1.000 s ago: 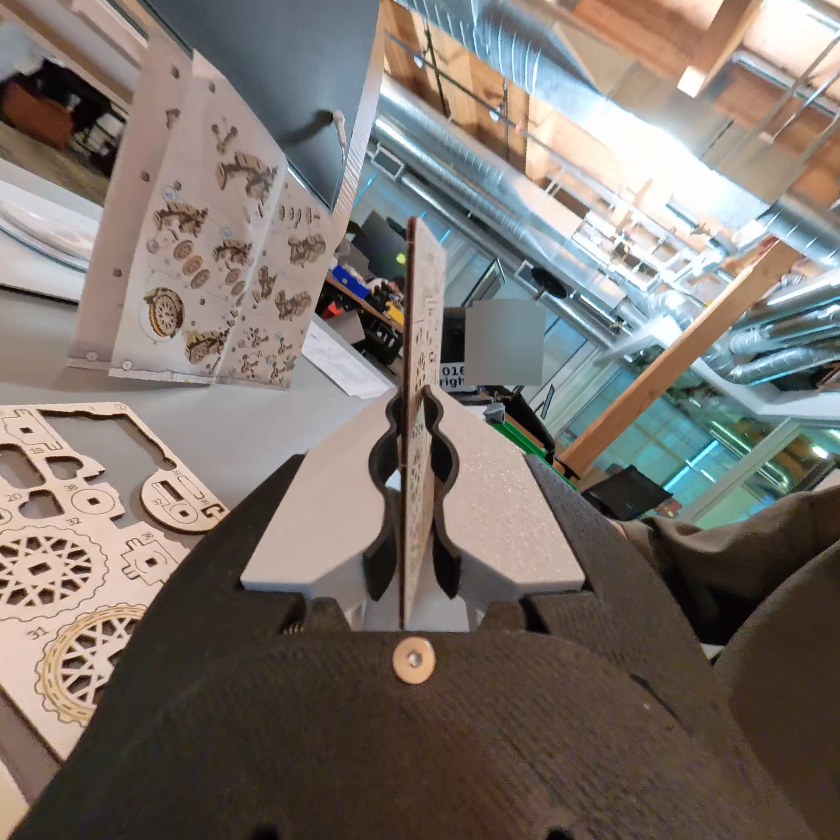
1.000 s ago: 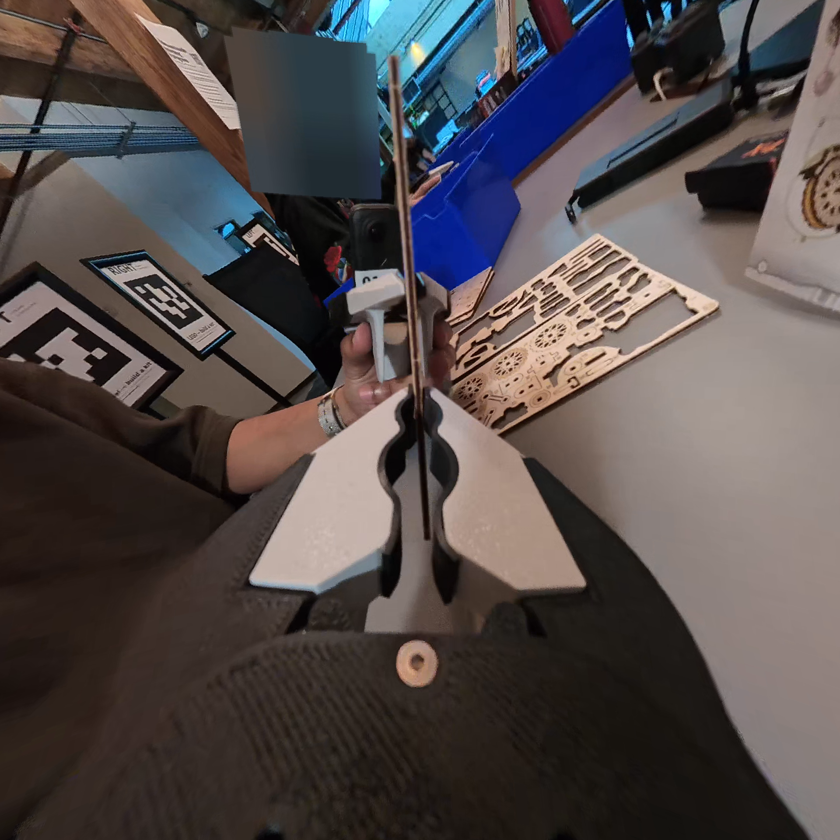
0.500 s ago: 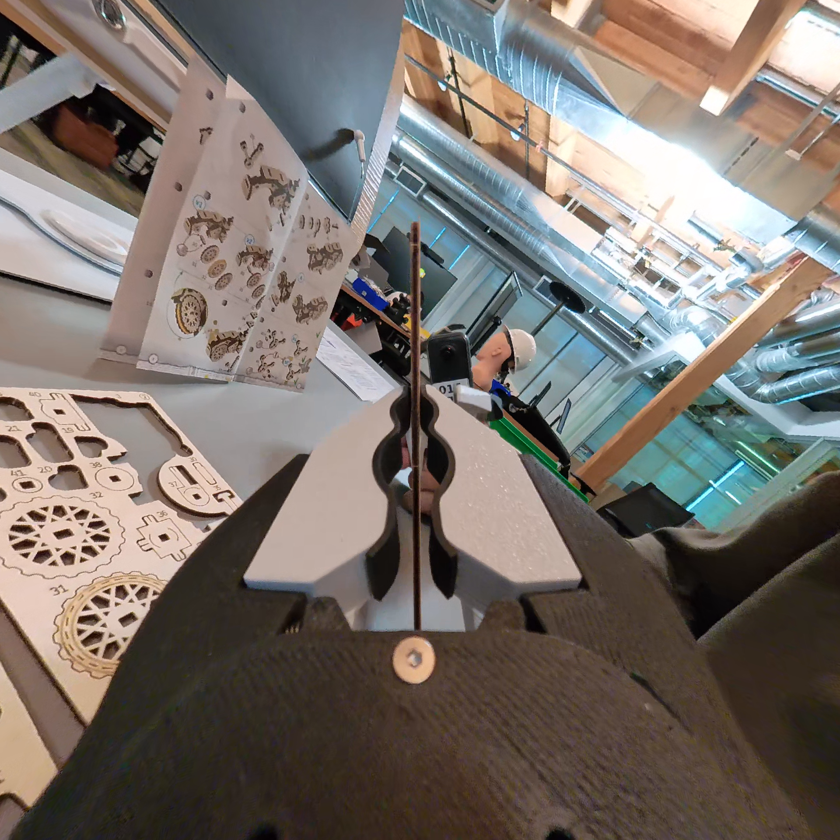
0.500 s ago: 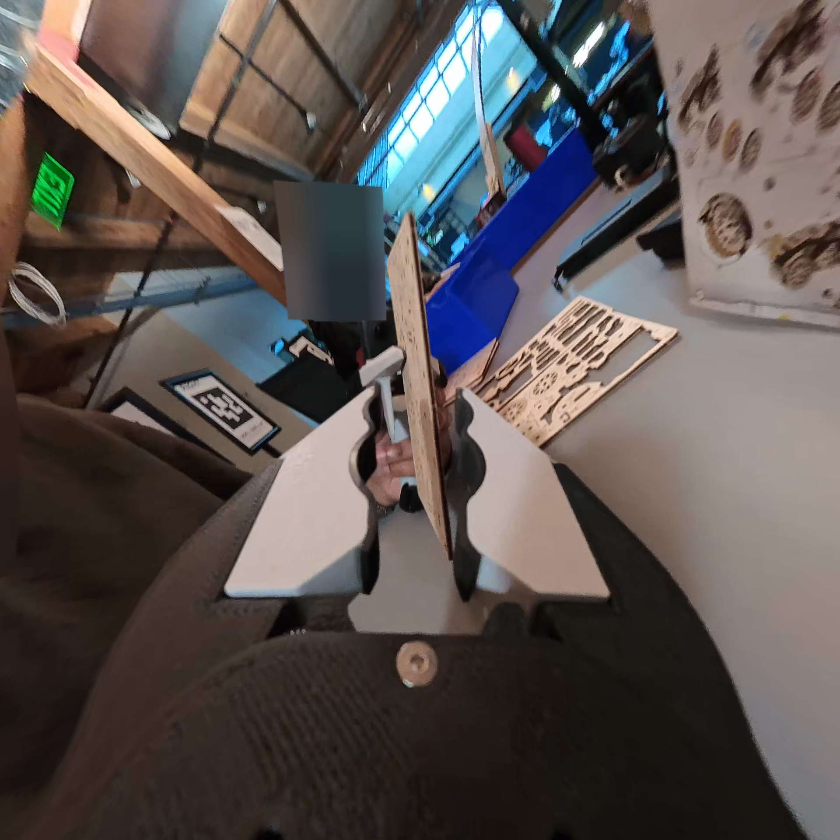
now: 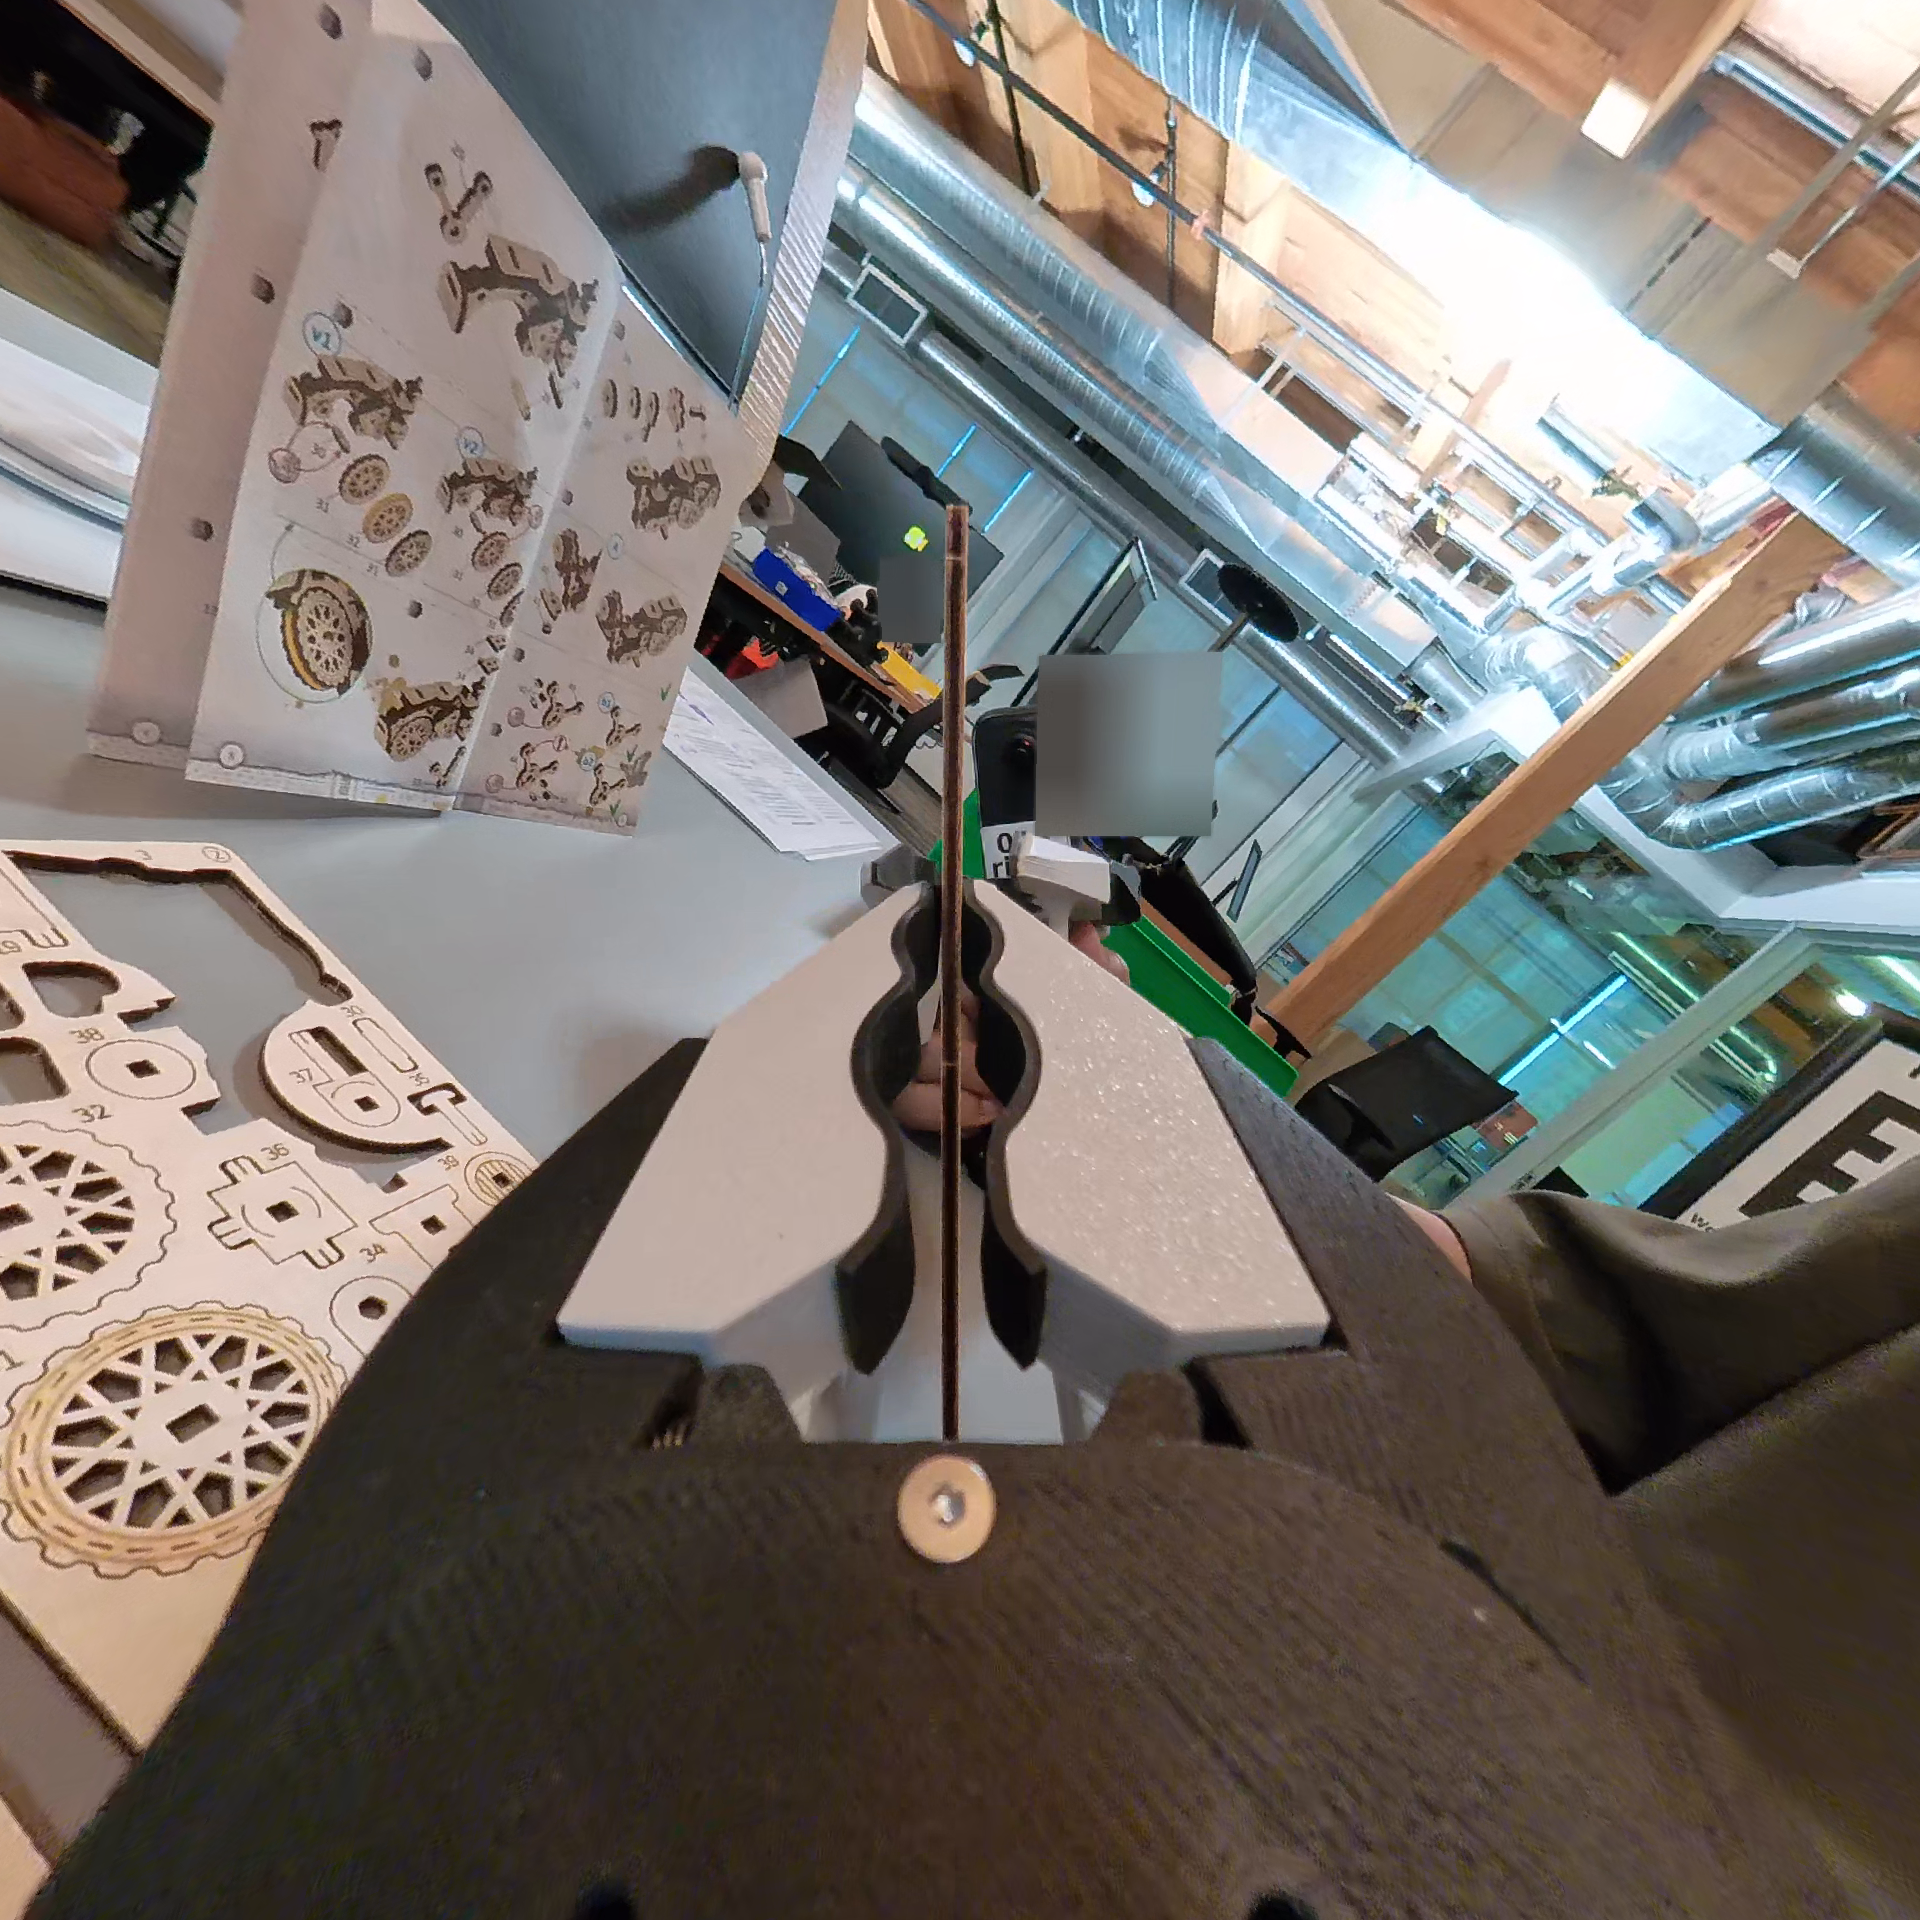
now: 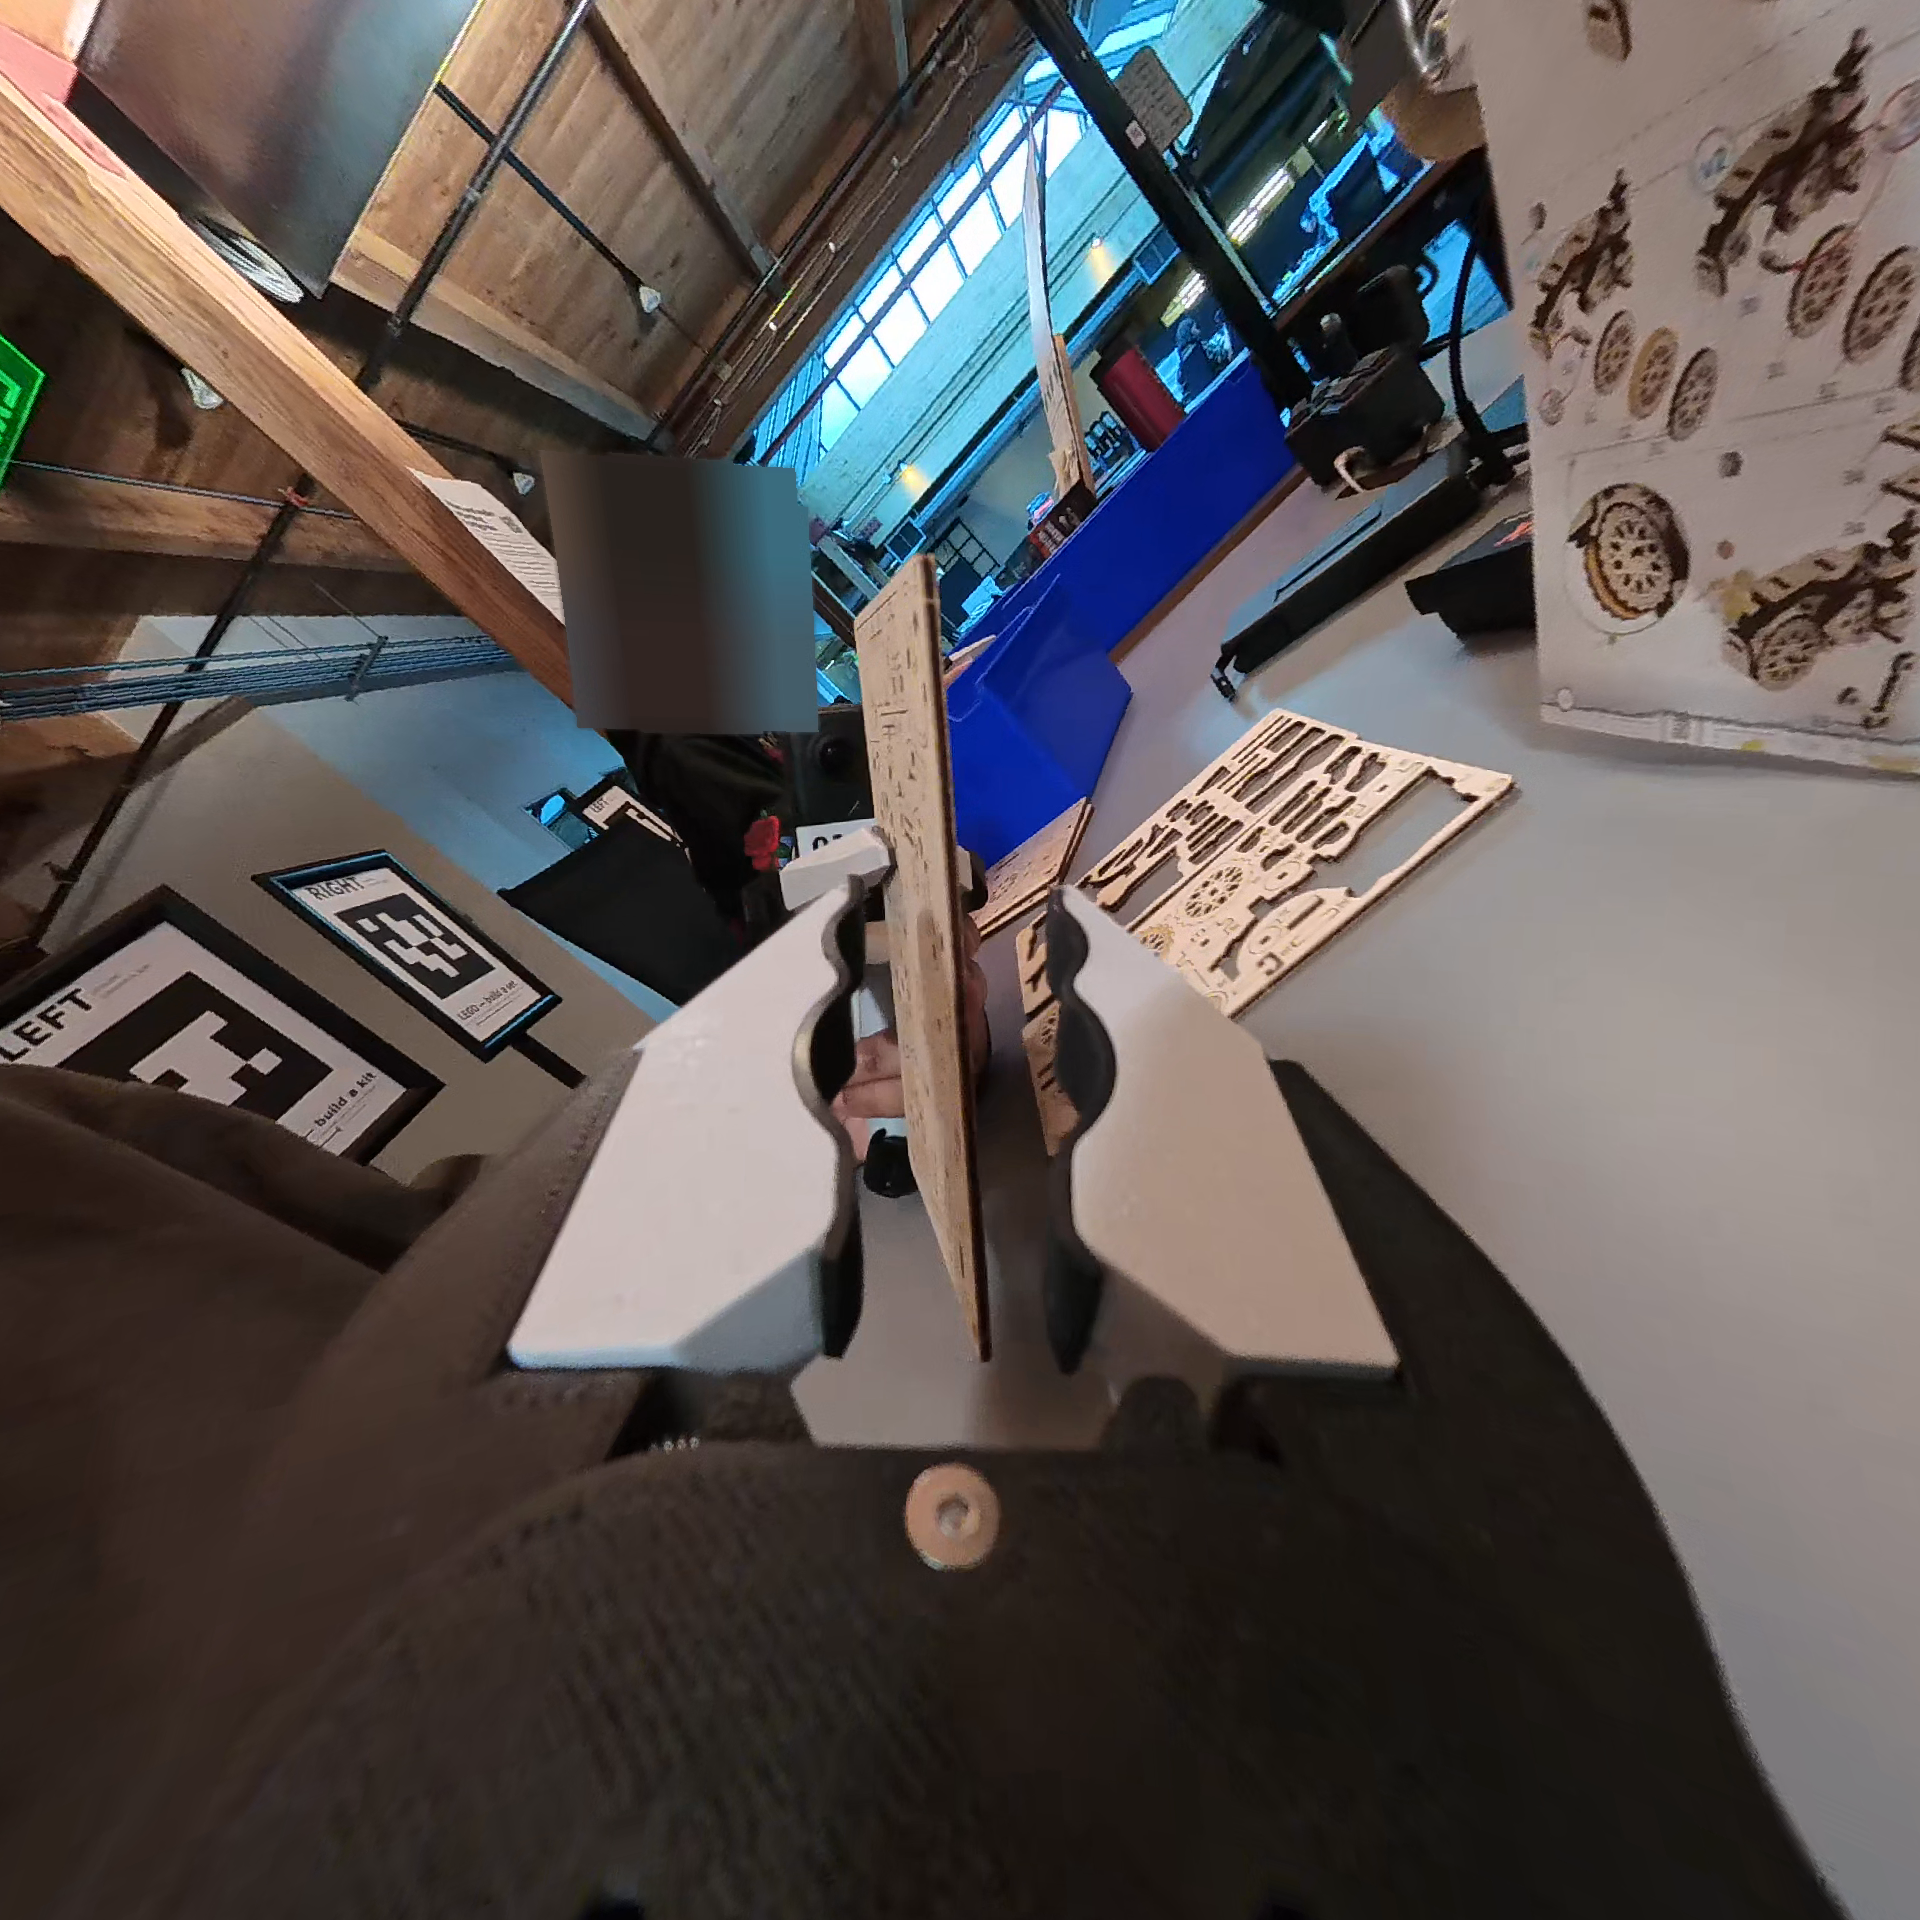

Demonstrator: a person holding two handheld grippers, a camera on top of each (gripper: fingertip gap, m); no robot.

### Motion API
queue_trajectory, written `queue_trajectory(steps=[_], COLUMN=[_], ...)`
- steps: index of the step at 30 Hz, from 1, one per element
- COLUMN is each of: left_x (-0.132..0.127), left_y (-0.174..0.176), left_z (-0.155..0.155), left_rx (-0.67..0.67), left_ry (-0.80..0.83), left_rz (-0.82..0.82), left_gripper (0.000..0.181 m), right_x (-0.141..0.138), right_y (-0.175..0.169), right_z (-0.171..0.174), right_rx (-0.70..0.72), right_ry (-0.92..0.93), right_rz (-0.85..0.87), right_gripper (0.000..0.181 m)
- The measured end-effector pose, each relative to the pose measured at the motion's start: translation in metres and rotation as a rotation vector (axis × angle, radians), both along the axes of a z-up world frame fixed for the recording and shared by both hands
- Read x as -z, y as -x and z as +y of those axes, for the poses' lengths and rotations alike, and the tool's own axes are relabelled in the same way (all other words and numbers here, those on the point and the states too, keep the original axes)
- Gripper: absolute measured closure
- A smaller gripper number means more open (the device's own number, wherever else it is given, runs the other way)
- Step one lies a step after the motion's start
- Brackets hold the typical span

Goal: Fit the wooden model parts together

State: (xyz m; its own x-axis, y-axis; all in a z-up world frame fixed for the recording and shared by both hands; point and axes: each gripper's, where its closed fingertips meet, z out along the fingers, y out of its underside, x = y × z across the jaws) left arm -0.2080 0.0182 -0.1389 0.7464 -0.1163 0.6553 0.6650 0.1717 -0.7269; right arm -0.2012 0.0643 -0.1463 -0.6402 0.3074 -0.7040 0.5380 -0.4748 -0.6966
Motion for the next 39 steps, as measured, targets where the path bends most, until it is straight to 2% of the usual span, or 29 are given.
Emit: queue_trajectory(steps=[4, 8, 16, 21, 27, 31, 39], left_x=[0.004, 0.006, 0.009, 0.012, 0.012, 0.0, 0.011], left_y=[-0.005, -0.005, -0.005, -0.001, -0.003, 0.01, 0.0], left_z=[0.006, 0.008, 0.011, 0.03, 0.053, 0.039, 0.053], left_rx=[0.06, 0.067, 0.089, 0.12, 0.138, 0.027, 0.113], left_ry=[0.027, 0.047, 0.062, 0.095, 0.108, 0.006, 0.097], left_rz=[-0.011, -0.021, -0.044, -0.02, 0.002, -0.002, -0.009], left_gripper=[0.181, 0.181, 0.179, 0.17, 0.17, 0.173, 0.161], right_x=[0.005, 0.006, 0.004, 0.012, 0.014, 0.014, 0.015], right_y=[0.0, -0.001, -0.006, -0.018, -0.031, -0.031, -0.031], right_z=[-0.012, -0.02, -0.02, -0.001, 0.035, 0.04, 0.038], right_rx=[-0.063, -0.137, -0.184, -0.115, 0.002, 0.045, 0.043], right_ry=[-0.026, -0.022, 0.009, -0.024, -0.012, -0.026, -0.042], right_rz=[-0.027, -0.037, -0.043, -0.084, -0.104, -0.096, -0.093], right_gripper=[0.154, 0.178, 0.181, 0.181, 0.181, 0.181, 0.181])
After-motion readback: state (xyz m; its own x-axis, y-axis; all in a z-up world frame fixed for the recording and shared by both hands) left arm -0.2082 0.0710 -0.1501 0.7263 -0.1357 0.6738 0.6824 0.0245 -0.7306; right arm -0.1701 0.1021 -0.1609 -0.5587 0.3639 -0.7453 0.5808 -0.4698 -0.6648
